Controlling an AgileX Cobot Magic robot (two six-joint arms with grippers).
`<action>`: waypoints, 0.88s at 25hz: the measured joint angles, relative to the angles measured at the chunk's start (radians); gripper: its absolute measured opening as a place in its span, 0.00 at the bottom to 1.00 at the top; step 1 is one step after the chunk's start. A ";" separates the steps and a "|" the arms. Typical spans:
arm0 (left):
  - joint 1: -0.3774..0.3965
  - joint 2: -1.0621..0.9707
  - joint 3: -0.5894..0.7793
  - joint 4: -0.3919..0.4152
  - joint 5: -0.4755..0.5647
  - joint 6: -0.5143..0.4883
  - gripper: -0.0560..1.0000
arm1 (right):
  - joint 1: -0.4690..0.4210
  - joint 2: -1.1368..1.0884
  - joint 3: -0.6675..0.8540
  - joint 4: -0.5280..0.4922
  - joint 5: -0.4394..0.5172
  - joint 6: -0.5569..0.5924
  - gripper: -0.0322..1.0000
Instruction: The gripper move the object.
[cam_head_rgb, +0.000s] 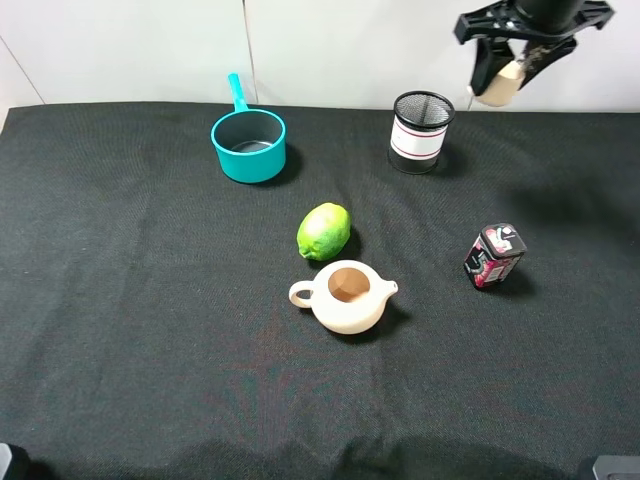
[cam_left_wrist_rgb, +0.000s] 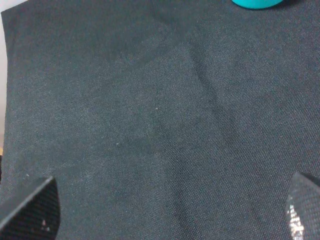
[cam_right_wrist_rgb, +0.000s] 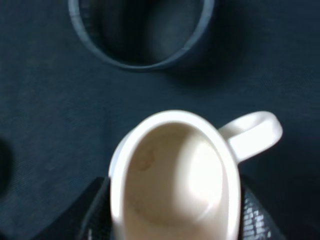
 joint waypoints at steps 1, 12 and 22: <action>0.000 0.000 0.000 0.000 0.000 0.000 0.96 | -0.014 0.000 0.000 -0.001 -0.009 0.000 0.39; 0.000 0.000 0.000 0.000 0.000 0.000 0.96 | -0.092 0.064 0.000 0.004 -0.040 0.000 0.39; 0.000 0.000 0.000 0.000 0.000 0.000 0.96 | -0.094 0.170 0.000 0.006 -0.146 0.000 0.39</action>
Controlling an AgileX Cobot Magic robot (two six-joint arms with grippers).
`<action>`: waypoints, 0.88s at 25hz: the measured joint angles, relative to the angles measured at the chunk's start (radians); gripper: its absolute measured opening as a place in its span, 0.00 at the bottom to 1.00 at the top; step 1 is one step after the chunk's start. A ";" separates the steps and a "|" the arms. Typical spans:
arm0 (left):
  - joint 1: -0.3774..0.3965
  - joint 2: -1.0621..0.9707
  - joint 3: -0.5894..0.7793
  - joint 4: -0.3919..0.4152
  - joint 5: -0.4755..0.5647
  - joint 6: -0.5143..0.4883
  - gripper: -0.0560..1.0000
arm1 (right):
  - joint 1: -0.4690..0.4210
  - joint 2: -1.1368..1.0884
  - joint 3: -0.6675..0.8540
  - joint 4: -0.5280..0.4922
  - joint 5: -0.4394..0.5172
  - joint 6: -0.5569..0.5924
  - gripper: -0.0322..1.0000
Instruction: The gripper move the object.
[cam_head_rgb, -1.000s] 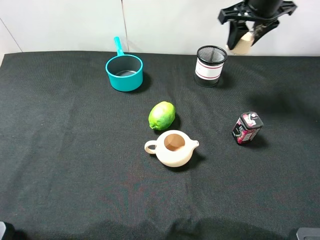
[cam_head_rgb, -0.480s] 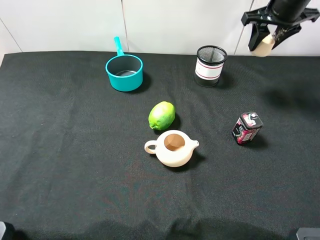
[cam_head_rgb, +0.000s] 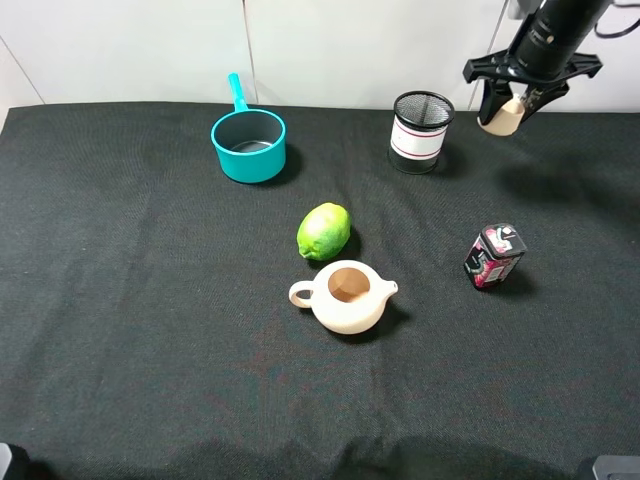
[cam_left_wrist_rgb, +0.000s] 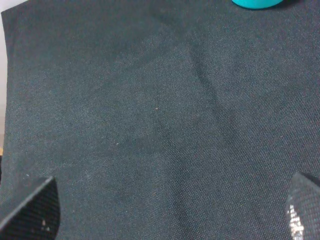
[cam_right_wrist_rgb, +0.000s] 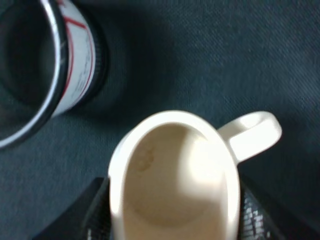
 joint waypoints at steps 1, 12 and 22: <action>0.000 0.000 0.000 0.000 0.000 0.000 0.96 | 0.000 0.007 0.000 0.000 -0.013 0.000 0.39; 0.000 0.000 0.000 0.000 0.000 0.000 0.96 | 0.000 0.089 0.000 -0.013 -0.126 0.000 0.39; 0.000 0.000 0.000 0.000 0.000 0.000 0.96 | -0.033 0.154 0.000 -0.015 -0.164 0.000 0.39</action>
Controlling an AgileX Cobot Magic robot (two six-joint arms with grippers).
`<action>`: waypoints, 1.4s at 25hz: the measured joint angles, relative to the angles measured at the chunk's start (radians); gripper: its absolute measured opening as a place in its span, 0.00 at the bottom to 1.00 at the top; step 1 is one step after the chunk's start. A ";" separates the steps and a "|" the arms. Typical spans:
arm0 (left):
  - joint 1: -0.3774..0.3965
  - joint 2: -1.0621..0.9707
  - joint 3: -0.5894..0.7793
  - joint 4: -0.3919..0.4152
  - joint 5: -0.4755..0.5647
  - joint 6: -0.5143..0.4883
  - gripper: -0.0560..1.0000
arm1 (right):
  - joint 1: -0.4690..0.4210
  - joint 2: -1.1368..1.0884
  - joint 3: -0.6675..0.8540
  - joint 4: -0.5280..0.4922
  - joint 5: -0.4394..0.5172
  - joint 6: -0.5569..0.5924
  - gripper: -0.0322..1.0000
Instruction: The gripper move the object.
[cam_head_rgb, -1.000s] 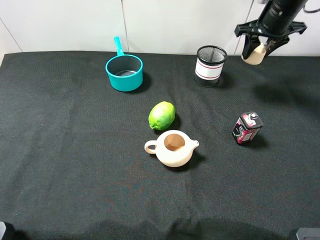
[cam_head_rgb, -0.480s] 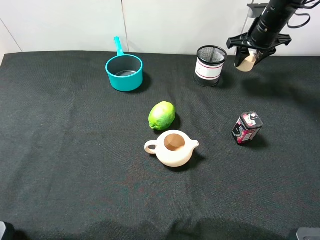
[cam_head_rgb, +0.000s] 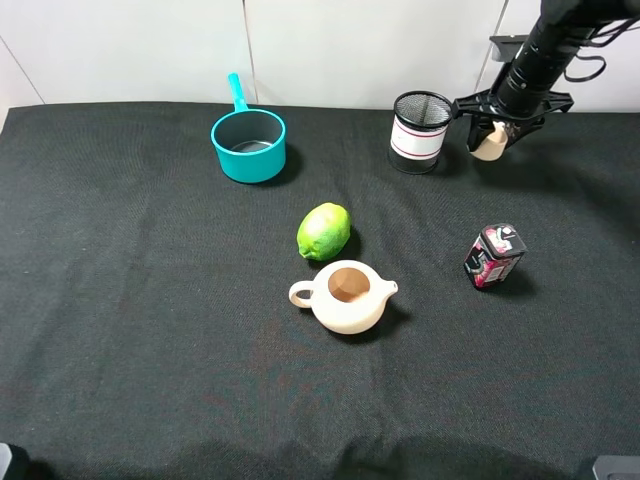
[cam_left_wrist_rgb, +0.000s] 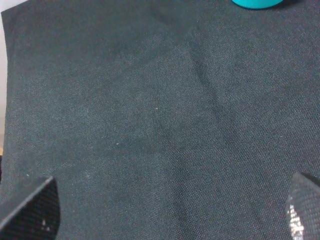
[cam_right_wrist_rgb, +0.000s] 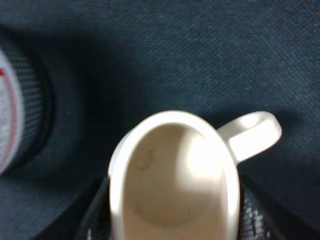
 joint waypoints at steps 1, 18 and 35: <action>0.000 0.000 0.000 0.000 0.000 0.000 0.96 | -0.006 0.002 0.000 0.000 -0.002 0.000 0.39; 0.000 0.000 0.000 0.000 0.000 0.000 0.96 | -0.042 0.049 0.000 0.067 -0.027 0.000 0.39; 0.000 0.000 0.000 0.000 0.000 0.000 0.96 | -0.042 0.052 0.000 0.076 -0.037 0.000 0.45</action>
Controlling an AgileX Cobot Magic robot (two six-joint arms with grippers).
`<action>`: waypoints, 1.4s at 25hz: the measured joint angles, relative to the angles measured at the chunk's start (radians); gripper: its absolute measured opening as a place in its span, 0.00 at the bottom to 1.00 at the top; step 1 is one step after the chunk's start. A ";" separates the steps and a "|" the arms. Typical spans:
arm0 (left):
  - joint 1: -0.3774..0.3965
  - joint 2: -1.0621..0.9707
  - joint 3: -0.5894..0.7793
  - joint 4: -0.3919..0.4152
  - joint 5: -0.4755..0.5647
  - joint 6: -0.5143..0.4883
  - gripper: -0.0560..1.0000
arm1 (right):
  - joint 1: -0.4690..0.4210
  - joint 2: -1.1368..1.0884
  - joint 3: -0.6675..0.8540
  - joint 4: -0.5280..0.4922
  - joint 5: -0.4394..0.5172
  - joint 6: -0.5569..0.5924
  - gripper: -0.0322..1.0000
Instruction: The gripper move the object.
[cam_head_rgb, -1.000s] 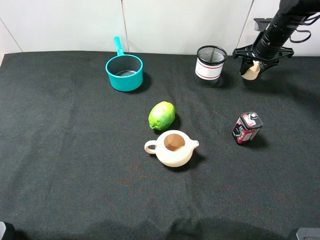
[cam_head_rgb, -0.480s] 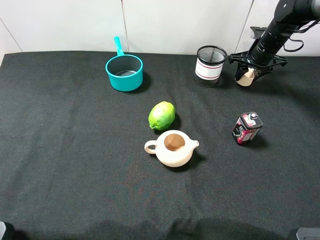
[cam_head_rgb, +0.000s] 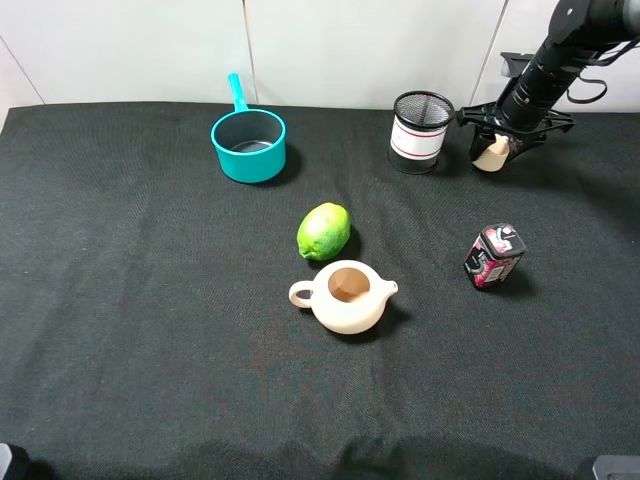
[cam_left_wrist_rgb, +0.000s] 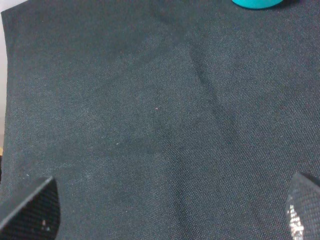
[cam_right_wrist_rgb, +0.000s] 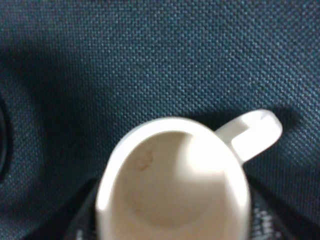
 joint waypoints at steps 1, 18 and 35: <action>0.000 0.000 0.000 0.000 0.000 0.000 0.96 | 0.000 0.000 0.000 0.000 0.000 0.000 0.48; 0.000 0.000 0.000 0.000 0.000 0.000 0.96 | 0.000 0.000 0.000 0.003 0.019 0.003 0.62; 0.000 0.000 0.000 0.000 0.000 0.000 0.96 | 0.000 -0.122 -0.001 0.004 0.102 0.003 0.62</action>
